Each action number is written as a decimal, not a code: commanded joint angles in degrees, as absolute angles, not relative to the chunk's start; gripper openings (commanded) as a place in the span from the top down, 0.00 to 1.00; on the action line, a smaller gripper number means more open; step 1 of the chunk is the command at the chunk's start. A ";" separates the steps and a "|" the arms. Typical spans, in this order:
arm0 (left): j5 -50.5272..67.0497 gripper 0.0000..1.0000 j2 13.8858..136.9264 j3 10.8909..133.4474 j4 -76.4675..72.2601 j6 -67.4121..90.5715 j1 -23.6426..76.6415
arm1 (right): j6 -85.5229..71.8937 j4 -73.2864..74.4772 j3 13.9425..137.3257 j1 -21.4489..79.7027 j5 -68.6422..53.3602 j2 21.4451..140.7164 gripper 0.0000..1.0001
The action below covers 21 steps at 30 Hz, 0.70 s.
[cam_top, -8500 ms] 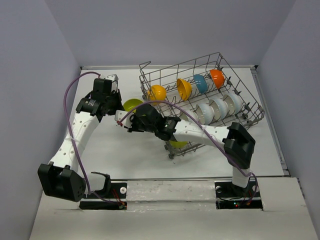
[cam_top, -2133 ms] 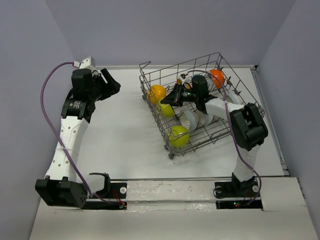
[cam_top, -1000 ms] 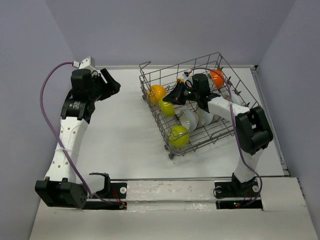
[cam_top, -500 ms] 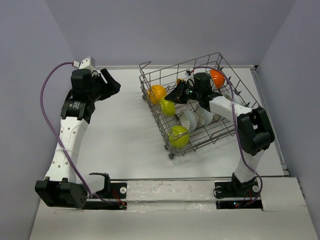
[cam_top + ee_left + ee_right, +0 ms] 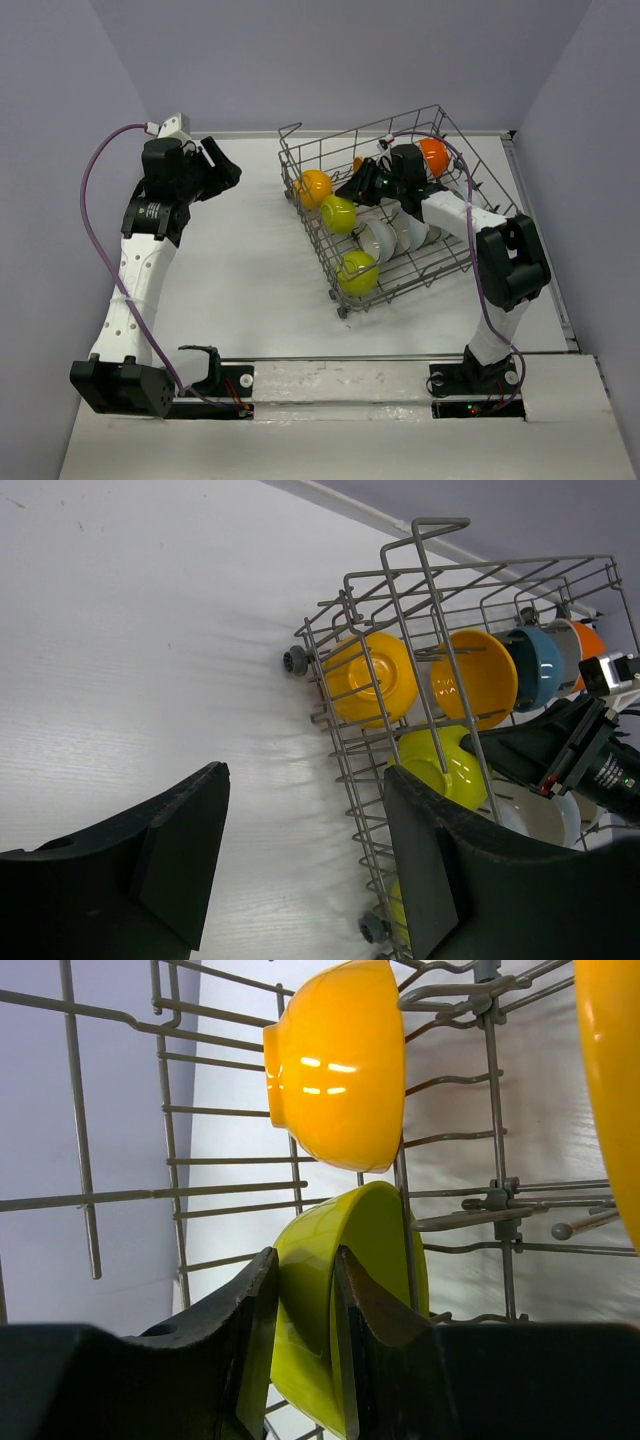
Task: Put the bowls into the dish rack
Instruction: Turn the bowl upside down over the dish rack.
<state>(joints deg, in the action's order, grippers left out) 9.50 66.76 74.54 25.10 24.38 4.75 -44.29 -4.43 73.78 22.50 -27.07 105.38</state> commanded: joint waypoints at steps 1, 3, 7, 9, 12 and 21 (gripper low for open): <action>10.63 0.28 64.69 74.09 23.47 24.34 4.48 | -39.81 -0.18 74.27 21.09 -21.88 105.38 0.68; 10.63 0.28 64.69 74.09 23.47 24.26 4.48 | -39.64 -0.18 74.35 21.09 -21.71 105.55 0.67; 10.72 0.28 64.78 74.00 23.38 24.26 4.48 | -39.20 1.84 74.62 21.09 -21.45 105.82 0.65; 10.90 0.28 64.78 74.00 23.20 24.26 4.48 | -39.03 2.02 74.79 21.09 -21.44 106.17 0.65; 11.16 0.28 64.78 73.74 23.03 24.26 4.48 | -38.67 2.37 75.14 21.09 -21.27 106.52 0.65; 11.43 0.28 64.60 73.30 22.76 24.26 4.48 | -37.71 3.51 76.90 21.09 -21.27 106.88 0.65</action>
<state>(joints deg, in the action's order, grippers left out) 10.20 66.57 73.63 25.04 24.38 4.75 -39.57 3.07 73.80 21.32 -22.22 106.87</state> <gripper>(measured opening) 0.720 0.351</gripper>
